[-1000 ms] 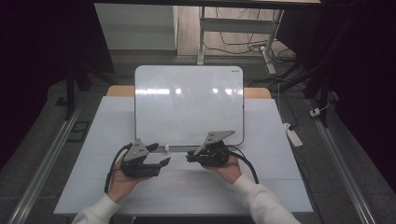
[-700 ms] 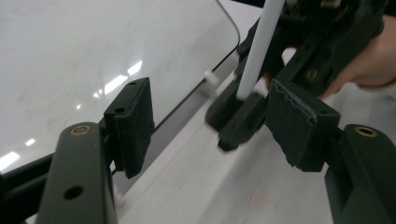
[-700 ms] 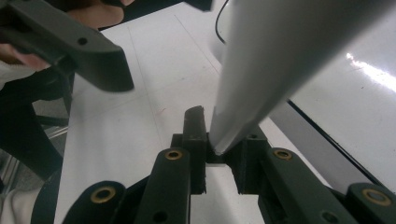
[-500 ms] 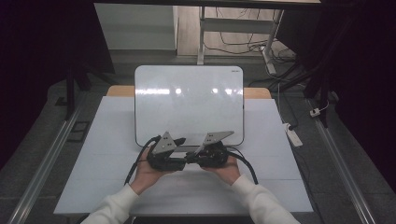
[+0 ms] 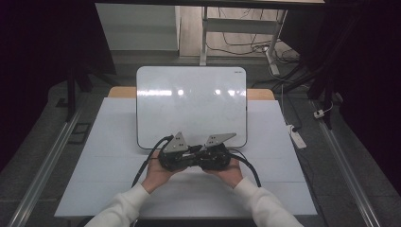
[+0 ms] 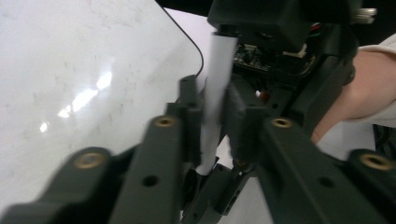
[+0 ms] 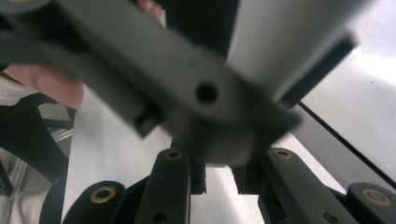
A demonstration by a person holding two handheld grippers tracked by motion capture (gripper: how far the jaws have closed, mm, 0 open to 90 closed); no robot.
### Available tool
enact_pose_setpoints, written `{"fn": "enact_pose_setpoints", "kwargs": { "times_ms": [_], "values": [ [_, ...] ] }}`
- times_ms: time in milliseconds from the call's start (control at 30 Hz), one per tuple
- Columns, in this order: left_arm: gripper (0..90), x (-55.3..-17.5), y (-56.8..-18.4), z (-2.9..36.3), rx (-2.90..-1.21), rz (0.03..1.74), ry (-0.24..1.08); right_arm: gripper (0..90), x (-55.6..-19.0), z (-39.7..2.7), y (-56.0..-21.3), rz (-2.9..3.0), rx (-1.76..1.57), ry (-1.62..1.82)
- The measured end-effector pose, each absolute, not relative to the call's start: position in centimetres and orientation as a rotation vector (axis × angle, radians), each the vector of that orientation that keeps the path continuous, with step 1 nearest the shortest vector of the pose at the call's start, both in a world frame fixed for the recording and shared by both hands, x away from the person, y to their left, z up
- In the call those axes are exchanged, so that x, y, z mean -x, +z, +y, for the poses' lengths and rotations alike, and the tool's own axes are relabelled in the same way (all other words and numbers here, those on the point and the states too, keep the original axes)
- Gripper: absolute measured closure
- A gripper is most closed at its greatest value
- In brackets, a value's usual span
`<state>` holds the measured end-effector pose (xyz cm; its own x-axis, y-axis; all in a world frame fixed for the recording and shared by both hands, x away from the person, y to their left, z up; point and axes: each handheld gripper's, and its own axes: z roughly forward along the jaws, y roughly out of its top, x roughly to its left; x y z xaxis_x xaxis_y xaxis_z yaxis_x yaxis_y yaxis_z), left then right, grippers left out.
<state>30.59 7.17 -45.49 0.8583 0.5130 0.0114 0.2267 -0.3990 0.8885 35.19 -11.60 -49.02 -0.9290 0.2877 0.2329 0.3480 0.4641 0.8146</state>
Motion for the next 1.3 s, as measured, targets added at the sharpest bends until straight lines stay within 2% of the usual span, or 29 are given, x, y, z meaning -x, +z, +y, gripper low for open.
{"fn": "enact_pose_setpoints", "kwargs": {
  "times_ms": [433, 667, 800, 1300],
  "values": [
    [81.6, -30.5, -45.3, 7.7, -1.988, 0.541, 0.396, 75.2, -35.2, -11.6, -49.1, -2.613, 0.581, -1.507],
    [81.6, -31.0, -44.6, 10.4, -1.927, 0.621, 0.429, 52.2, -34.7, -13.0, -48.0, -2.647, 0.630, -1.698],
    [81.6, -31.4, -44.5, 12.1, -1.897, 0.675, 0.436, 46.7, -34.7, -15.0, -47.3, -2.648, 0.682, -1.807],
    [81.6, -32.2, -42.5, 17.1, -1.816, 0.789, 0.502, 42.3, -33.3, -26.7, -48.6, -2.888, 1.094, -1.795]
  ]
}}
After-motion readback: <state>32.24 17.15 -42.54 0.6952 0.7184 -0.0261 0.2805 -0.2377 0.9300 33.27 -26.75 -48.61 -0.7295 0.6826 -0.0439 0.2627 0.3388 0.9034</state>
